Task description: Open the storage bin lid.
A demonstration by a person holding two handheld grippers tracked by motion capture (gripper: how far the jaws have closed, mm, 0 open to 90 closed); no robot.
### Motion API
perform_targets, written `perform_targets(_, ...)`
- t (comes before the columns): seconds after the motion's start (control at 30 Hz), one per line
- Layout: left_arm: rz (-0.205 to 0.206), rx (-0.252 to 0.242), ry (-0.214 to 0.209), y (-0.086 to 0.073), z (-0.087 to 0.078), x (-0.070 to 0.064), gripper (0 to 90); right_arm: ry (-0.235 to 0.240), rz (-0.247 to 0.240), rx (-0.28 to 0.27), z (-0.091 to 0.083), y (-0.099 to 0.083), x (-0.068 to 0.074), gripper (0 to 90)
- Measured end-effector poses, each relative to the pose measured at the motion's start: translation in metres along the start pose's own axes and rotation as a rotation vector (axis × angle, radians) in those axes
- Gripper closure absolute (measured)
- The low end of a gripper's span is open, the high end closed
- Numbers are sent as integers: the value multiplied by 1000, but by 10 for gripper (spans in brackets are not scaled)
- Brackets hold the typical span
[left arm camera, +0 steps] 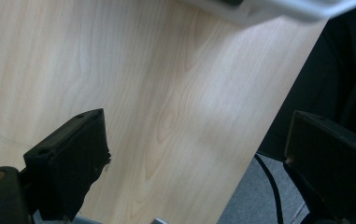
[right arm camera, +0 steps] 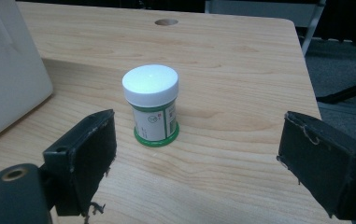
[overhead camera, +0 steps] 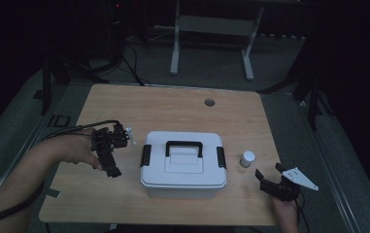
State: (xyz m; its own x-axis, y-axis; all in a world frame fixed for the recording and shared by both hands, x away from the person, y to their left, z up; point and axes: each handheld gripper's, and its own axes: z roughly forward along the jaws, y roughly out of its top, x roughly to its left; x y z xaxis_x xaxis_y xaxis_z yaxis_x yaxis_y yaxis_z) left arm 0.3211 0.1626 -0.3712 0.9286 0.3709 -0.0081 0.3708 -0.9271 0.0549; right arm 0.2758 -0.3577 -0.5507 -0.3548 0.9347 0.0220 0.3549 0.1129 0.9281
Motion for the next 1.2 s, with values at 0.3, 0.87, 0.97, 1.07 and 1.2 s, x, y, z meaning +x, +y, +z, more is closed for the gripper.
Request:
perform_targets(0.3,62,0,2,35,-11,-2,57,6,1,-1,0,0,0,111)
perform_targets(0.87,178,-9,18,100,-7,-9,57,29,13,-1,0,0,-1,111)
perform_targets(0.97,192,1,20,112,-6,-6,59,33,15,-1,-1,0,-2,111)
perform_targets(1.07,204,13,23,123,-3,-6,113,38,17,-1,-1,0,-2,111)
perform_targets(1.2,240,35,33,133,2,-7,143,43,19,0,-1,-1,-2,111)
